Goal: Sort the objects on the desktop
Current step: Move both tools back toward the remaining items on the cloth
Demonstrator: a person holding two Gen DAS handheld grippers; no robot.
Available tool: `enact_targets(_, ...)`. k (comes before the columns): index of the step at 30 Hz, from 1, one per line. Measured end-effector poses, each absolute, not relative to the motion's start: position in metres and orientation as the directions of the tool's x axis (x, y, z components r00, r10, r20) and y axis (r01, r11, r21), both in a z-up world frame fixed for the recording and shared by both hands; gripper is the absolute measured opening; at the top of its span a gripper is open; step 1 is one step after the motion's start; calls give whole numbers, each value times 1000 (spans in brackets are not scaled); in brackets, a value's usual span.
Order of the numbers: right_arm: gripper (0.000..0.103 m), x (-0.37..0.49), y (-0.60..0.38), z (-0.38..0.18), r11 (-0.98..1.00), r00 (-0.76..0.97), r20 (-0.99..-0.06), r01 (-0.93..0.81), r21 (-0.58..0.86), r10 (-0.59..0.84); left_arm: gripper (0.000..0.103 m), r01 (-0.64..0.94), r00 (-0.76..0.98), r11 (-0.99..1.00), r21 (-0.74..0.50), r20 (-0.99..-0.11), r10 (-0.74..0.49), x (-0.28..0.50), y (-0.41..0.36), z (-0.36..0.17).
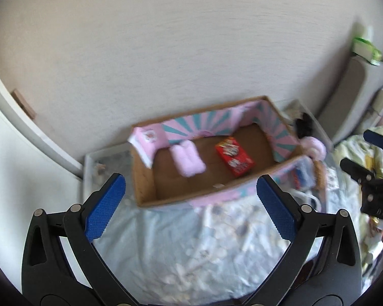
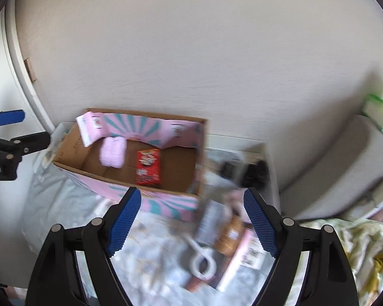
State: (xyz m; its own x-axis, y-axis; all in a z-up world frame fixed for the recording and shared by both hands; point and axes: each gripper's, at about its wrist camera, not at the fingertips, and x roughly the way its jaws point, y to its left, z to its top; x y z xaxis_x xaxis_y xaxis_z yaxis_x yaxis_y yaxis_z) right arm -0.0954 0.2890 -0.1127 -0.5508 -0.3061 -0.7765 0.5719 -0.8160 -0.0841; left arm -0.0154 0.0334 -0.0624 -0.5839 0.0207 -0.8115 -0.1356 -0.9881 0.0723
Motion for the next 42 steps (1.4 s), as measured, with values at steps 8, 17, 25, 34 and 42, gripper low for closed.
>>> enact_targets(8,80,-73,365,-109,-887,-574,-785,457,-74,-231,103,-262,-512,-964,41,-852,103,12,88,-85)
enact_targets(17,80,-53,416,-143,-919,-513,-831,394,-8,-213,103,-350,-400,-937,-9,-903,158,25,143,-125)
enact_targets(25,80,-49,422,-174,-914,-456,-858,404,38,-237,103,-346,-293,-936,-65,-940,173,11,173,-167)
enact_targets(34,80,-61,411,-226,-912,-405,-876,401,87,-261,103,-337,-206,-936,-100,-962,177,-11,200,-212)
enact_targets(42,80,-74,409,-262,-902,-351,-882,401,162,-315,102,-277,-139,-953,-121,-977,164,-30,213,-257)
